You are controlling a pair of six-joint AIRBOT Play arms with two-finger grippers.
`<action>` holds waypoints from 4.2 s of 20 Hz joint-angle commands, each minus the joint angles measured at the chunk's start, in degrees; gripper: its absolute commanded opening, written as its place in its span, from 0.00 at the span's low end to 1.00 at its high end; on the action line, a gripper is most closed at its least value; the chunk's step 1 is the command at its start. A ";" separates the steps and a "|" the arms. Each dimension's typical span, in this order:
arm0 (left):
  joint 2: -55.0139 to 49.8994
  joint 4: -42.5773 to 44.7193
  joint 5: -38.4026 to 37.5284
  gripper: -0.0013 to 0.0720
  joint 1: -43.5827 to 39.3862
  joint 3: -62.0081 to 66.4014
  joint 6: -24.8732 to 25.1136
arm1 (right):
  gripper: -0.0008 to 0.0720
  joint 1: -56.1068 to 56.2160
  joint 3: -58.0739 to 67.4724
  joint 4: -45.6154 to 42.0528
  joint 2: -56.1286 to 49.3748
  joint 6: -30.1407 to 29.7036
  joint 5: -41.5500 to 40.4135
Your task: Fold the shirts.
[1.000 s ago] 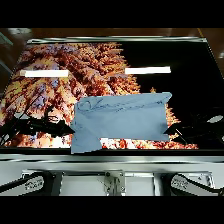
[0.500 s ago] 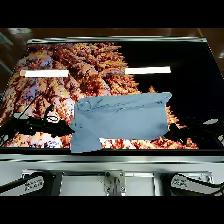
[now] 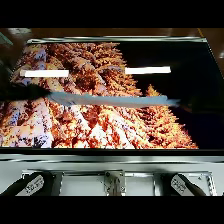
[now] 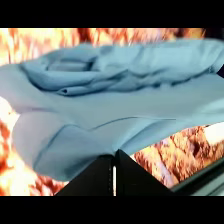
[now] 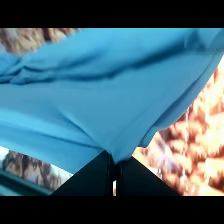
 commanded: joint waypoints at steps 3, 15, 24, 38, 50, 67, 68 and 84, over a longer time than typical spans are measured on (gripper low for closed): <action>7.96 0.83 0.94 0.07 1.22 38.40 -4.87 | 0.09 -0.09 28.85 2.69 17.79 6.69 -9.84; 18.91 25.59 -6.86 0.08 1.79 51.71 -11.93 | 0.09 -0.09 42.36 -17.03 27.89 20.96 2.62; 15.76 26.01 -12.57 0.08 1.79 27.67 -8.96 | 0.09 -0.02 37.97 -24.35 11.69 20.79 19.71; -22.91 11.28 13.33 0.08 -6.58 18.95 -7.58 | 0.09 20.39 32.17 -32.39 -26.84 34.03 -25.16; -37.64 12.70 -10.29 0.45 -7.50 21.70 -15.17 | 0.78 21.35 36.35 -34.49 -32.63 28.00 -8.15; -18.23 6.16 1.42 0.91 3.63 -33.79 -4.61 | 0.93 4.66 15.08 -14.86 -27.71 22.27 9.25; -18.36 4.90 3.65 0.91 2.45 -34.91 -4.55 | 0.93 4.96 15.08 -14.93 -27.74 22.27 8.57; -18.38 -5.33 7.28 0.08 -4.98 -34.86 1.64 | 0.93 4.94 7.41 -24.59 -27.71 20.06 15.34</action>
